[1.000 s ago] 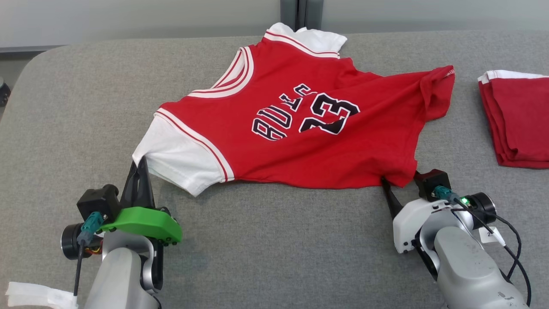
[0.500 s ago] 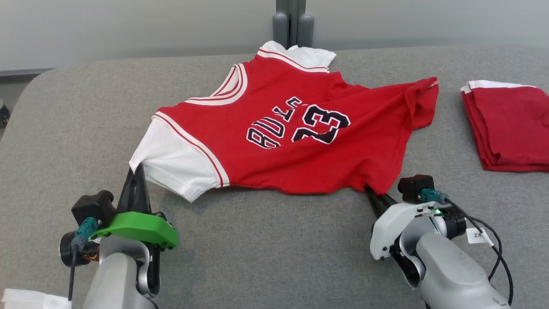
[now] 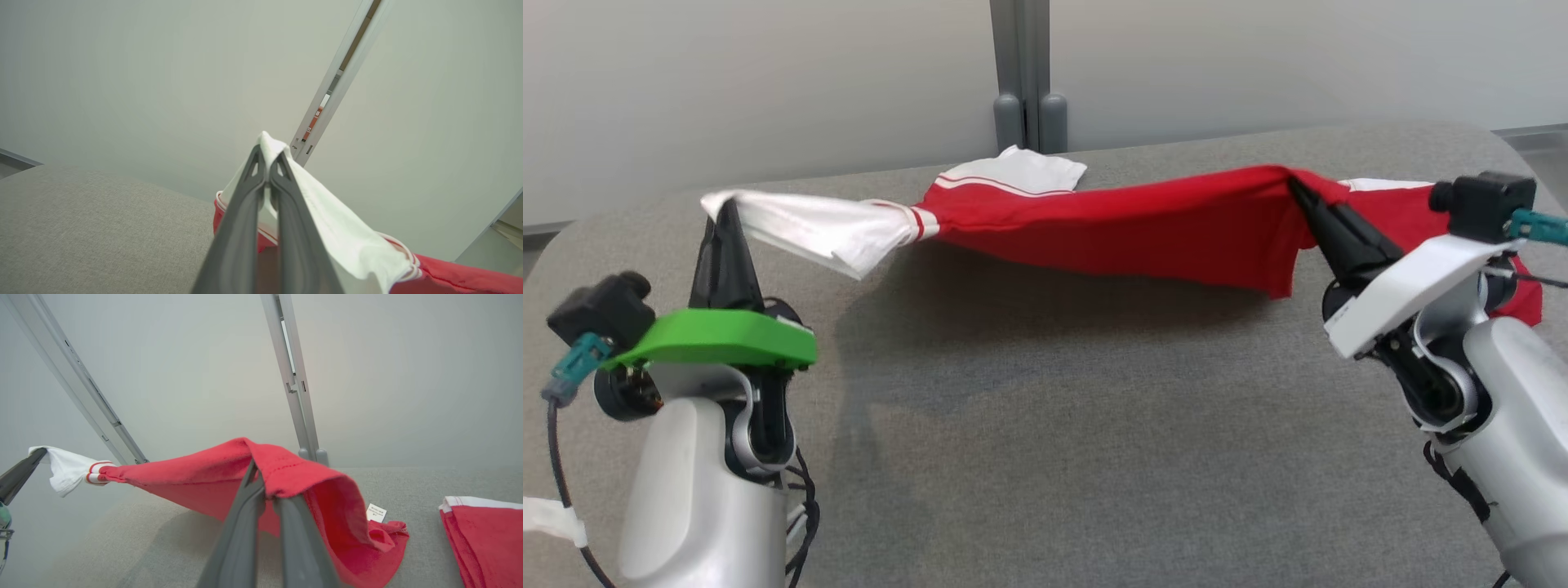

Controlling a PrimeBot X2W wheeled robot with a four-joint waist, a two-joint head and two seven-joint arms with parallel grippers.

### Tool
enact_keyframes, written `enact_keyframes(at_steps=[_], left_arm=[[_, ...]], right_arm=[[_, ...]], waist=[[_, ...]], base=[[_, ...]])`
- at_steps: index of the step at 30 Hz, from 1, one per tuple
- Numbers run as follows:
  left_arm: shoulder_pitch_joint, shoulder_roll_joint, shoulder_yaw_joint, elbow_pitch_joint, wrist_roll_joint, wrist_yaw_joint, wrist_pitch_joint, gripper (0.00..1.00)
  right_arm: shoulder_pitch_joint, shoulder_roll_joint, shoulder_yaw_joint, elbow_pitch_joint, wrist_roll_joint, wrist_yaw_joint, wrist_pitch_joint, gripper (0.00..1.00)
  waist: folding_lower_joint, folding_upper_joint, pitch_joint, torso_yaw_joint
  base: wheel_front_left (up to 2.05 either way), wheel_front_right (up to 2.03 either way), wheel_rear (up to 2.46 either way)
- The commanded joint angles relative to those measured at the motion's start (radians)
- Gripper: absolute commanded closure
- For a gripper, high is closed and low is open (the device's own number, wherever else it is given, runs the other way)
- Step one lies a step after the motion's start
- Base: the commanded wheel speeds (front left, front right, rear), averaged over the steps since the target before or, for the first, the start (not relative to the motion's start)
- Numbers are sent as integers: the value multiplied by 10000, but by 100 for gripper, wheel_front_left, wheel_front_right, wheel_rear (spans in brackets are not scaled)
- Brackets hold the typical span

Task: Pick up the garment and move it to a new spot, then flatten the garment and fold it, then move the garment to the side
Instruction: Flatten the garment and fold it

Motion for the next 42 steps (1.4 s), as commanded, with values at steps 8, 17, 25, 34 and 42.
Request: enact_keyframes(at_steps=[8,17,25,34,42], left_arm=[[-1385,54,195,-1999,-1273,584,650,100],[-1850,56,628,-4082,-1969,1718,1097,100],[-1893,365,442,-4099,-1840,2202,1988,100],[-5473,1077,110,-1064,-1409,2011,2106,100],[-9689,1321,363,2327,-1378,1472,610,100]], right_arm=[[-1293,-25,-742,-1544,60,-1,772,100],[-2119,479,-1292,-2745,134,-1,1993,100],[-1989,1017,-1758,-2977,-177,-1,3143,100],[-5074,465,-1058,38,-832,-1,2547,100],[-9033,-79,634,3090,-1708,-8,-115,100]], waist=[[0,-1,-593,-322],[0,-1,-834,-306],[0,-1,-157,-274],[0,-1,2734,-77],[0,-1,4410,365]], base=[[0,0,0],[0,0,0],[0,0,0],[0,0,0],[0,0,0]])
